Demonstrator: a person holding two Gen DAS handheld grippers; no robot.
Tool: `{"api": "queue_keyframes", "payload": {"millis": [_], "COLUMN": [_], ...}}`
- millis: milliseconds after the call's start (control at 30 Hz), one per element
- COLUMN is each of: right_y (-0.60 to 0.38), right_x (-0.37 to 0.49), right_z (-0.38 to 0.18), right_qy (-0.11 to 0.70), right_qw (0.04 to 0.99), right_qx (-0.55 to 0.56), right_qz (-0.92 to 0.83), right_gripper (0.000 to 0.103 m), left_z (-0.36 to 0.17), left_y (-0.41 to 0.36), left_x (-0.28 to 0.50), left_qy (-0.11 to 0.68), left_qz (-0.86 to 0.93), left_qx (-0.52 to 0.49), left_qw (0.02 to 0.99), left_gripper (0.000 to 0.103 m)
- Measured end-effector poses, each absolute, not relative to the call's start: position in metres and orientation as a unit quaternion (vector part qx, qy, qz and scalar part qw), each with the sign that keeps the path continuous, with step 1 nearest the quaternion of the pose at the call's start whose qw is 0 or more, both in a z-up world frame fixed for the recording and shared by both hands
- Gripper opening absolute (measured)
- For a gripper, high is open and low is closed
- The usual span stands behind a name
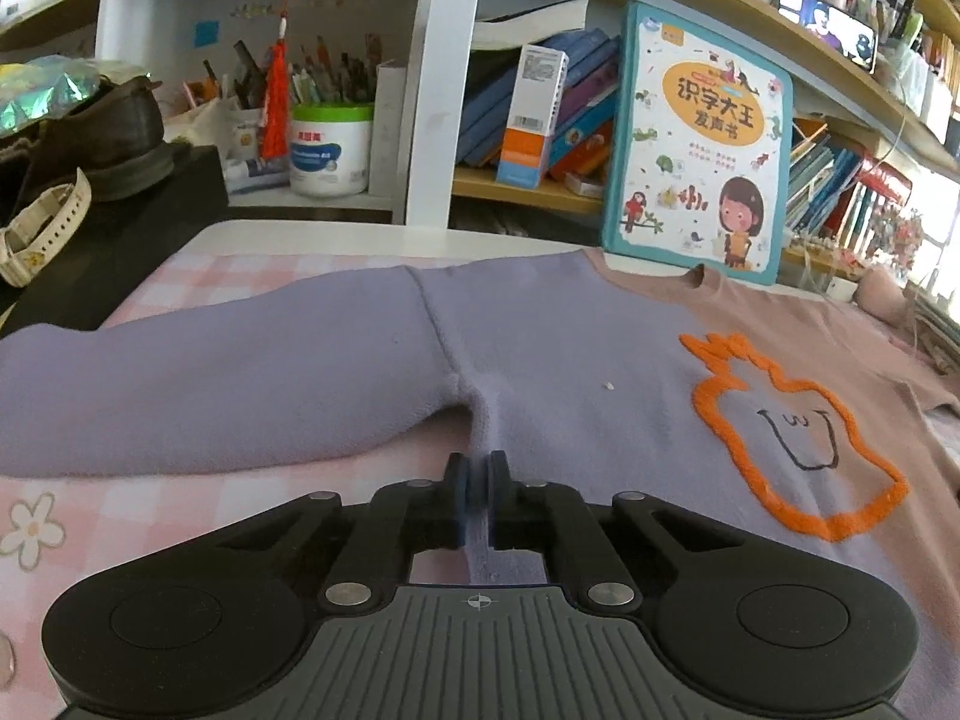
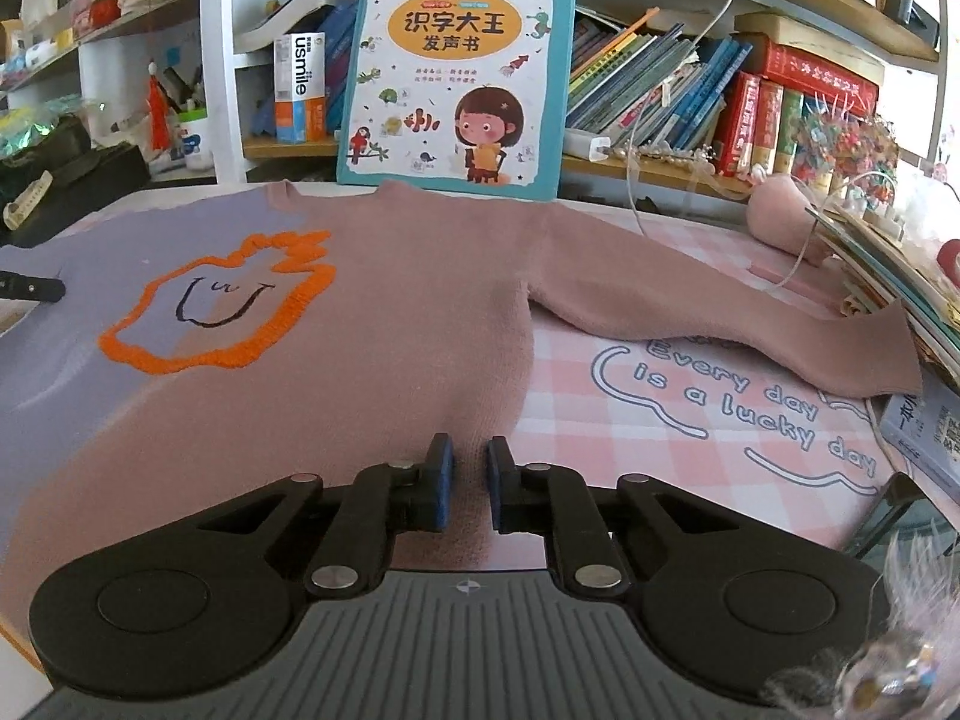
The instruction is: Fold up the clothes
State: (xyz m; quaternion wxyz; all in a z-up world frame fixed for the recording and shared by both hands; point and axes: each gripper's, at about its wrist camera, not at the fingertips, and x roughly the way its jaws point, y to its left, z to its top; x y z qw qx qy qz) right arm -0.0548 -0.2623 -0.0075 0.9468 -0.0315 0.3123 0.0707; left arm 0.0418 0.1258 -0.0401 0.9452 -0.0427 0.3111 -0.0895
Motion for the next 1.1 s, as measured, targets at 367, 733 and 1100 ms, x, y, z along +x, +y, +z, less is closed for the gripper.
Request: {"api": "queue_keyframes", "payload": {"millis": [367,733,1100], "right_y": [-0.254,-0.262,-0.261], "right_x": [-0.053,-0.072,-0.080], "right_z": [-0.009,-0.008,-0.008], "right_qy": [0.304,0.308,0.304], "right_qw": [0.949,0.948,0.949], "right_qx": [-0.046,-0.031,-0.021], "right_qz": [0.072,0.070,0.075], "right_gripper": [0.011,0.014,0.011], "left_z": [-0.039,-0.029,-0.034], "left_y": [0.128,0.121,0.117], "left_x": [0.049,-0.008,-0.023], "left_qy": [0.313,0.319,0.331], "left_qz": [-0.076,-0.115,-0.113], "left_qx": [-0.045,-0.058,-0.045], "left_qw": [0.945,0.939,0.936], "left_gripper": [0.006,0.027,0.000]}}
